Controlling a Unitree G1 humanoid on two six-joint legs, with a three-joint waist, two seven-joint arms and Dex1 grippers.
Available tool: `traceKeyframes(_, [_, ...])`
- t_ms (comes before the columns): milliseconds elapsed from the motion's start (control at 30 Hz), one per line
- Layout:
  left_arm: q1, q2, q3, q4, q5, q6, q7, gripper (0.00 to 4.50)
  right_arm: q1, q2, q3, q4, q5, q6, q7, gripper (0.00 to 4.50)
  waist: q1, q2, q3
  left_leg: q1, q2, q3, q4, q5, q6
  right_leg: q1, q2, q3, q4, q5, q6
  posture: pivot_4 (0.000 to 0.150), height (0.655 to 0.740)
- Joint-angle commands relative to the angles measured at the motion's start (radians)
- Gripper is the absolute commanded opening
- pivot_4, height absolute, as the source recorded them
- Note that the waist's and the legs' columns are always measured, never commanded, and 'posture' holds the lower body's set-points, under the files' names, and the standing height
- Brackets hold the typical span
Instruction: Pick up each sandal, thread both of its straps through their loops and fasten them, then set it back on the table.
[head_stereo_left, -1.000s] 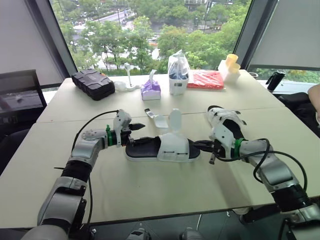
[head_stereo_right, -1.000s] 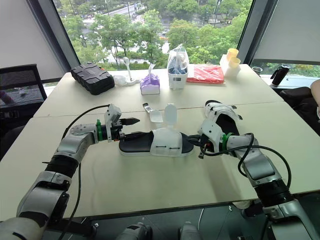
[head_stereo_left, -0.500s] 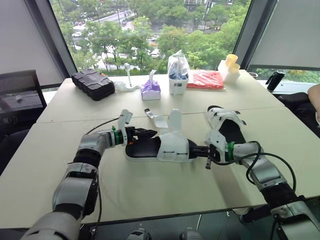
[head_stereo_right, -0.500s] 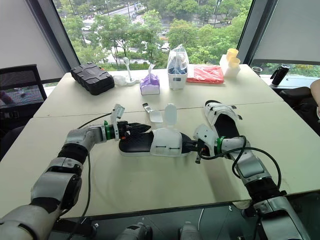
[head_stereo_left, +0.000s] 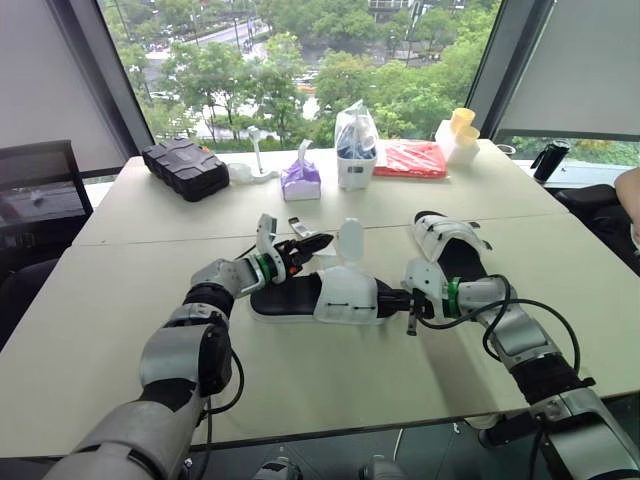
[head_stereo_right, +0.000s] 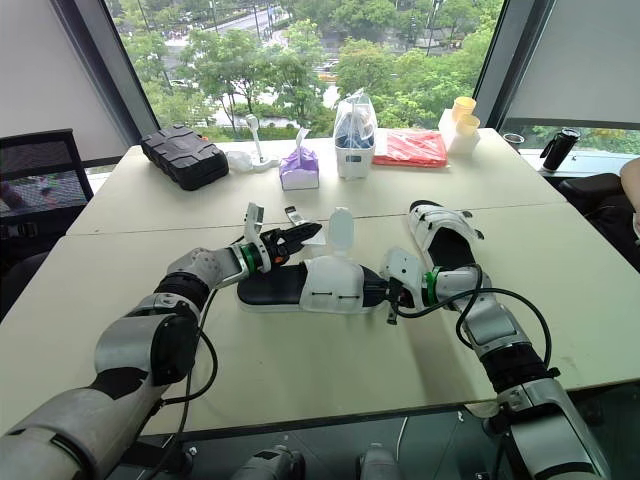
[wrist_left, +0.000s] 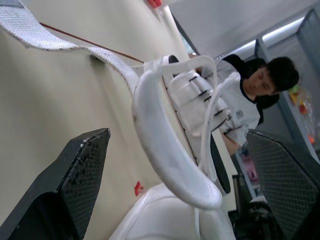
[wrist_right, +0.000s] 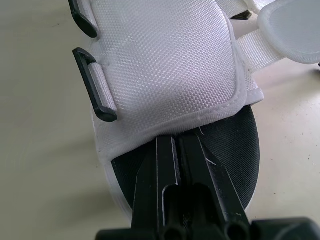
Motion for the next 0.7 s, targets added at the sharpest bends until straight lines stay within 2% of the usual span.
traceKeyframes(33, [-0.038,-0.022,0.058,0.019,-0.031,-0.039,0.055,4.5,-0.002,0.004,0.01,0.008,-0.017,-0.002,0.012,0.08,0.001,0.0,0.0,0.0,0.0,0.0,0.0,0.0,0.0,0.0,0.0,0.0,0.0,0.0,0.0,0.15,0.74])
traceKeyframes(300, [-0.063,-0.078,0.159,0.062,-0.057,-0.136,0.19,4.5,-0.008,0.005,0.009,0.003,-0.018,0.004,0.011,0.08,0.001,0.0,0.0,0.0,0.0,0.0,0.0,0.0,0.0,0.0,0.0,0.0,0.0,0.0,0.0,0.15,0.74])
traceKeyframes(700, [-0.084,-0.103,0.241,0.072,-0.091,-0.156,0.161,4.5,-0.006,0.008,0.011,0.002,-0.025,0.005,0.001,0.08,0.0,0.0,0.0,0.0,0.0,0.0,0.0,0.0,0.0,0.0,0.0,0.0,0.0,0.0,0.0,0.15,0.74])
